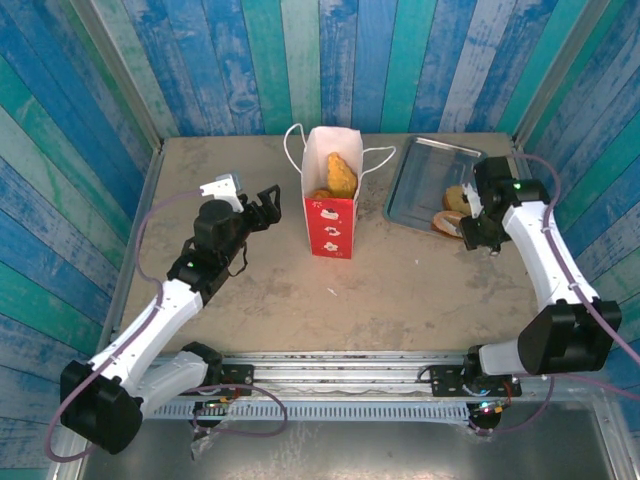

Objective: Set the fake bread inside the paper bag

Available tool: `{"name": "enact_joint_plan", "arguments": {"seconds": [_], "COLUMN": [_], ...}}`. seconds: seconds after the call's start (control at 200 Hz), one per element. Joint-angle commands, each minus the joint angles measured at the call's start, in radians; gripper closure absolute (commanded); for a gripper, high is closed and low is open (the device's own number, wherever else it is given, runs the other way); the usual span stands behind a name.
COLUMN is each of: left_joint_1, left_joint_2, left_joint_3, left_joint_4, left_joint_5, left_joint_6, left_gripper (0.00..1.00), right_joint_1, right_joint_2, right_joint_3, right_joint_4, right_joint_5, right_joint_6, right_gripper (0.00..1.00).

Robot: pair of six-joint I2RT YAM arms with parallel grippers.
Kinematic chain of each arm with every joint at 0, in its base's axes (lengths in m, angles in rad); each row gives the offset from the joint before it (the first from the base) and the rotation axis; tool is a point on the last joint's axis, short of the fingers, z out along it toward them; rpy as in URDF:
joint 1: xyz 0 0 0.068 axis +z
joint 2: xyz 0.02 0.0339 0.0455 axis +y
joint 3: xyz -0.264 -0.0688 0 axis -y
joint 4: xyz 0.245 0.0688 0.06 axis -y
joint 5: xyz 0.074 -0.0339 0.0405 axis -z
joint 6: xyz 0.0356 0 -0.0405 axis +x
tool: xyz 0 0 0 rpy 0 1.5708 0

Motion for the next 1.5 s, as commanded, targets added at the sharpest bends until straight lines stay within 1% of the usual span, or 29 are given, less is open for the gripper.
{"name": "enact_joint_plan", "arguments": {"seconds": [0.0,0.195,0.426,0.526,0.761,1.027,1.262,1.367,1.492], "left_joint_1": [-0.003,-0.002,-0.002,-0.002,-0.001,-0.002,-0.002,-0.002,-0.002], "left_joint_2": [0.013,0.009,0.005,0.015,0.036,0.054,0.041,0.03,0.018], "left_joint_3": [0.014,0.028,0.028,0.034,0.048,0.059,0.061,0.064,0.063], "left_joint_4": [0.002,-0.022,-0.022,-0.022,-0.041,-0.044,-0.064,-0.075,-0.083], "left_joint_5": [-0.03,-0.036,-0.041,-0.035,-0.047,-0.051,-0.061,-0.062,-0.06], "left_joint_6": [0.022,0.02,0.008,0.011,0.015,0.014,0.014,0.013,0.005], "left_gripper": [0.06,0.06,0.06,0.06,0.06,0.06,0.06,0.06,0.06], "right_joint_1": [-0.004,0.005,0.059,0.067,0.083,0.088,0.088,0.088,0.088], "right_joint_2": [0.008,0.039,0.096,0.11,0.167,0.212,0.25,0.265,0.254], "right_joint_3": [-0.014,0.008,0.026,0.038,0.067,0.082,0.089,0.103,0.108], "right_joint_4": [0.031,0.033,0.037,0.05,0.047,0.054,0.053,0.049,0.035], "right_joint_5": [0.038,0.045,0.117,0.119,0.207,0.158,0.189,0.202,0.21], "right_joint_6": [-0.051,-0.082,-0.098,-0.107,-0.145,-0.154,-0.147,-0.14,-0.136], "right_gripper": [0.41,0.4,0.4,0.4,0.39,0.39,0.39,0.4,0.47]}}
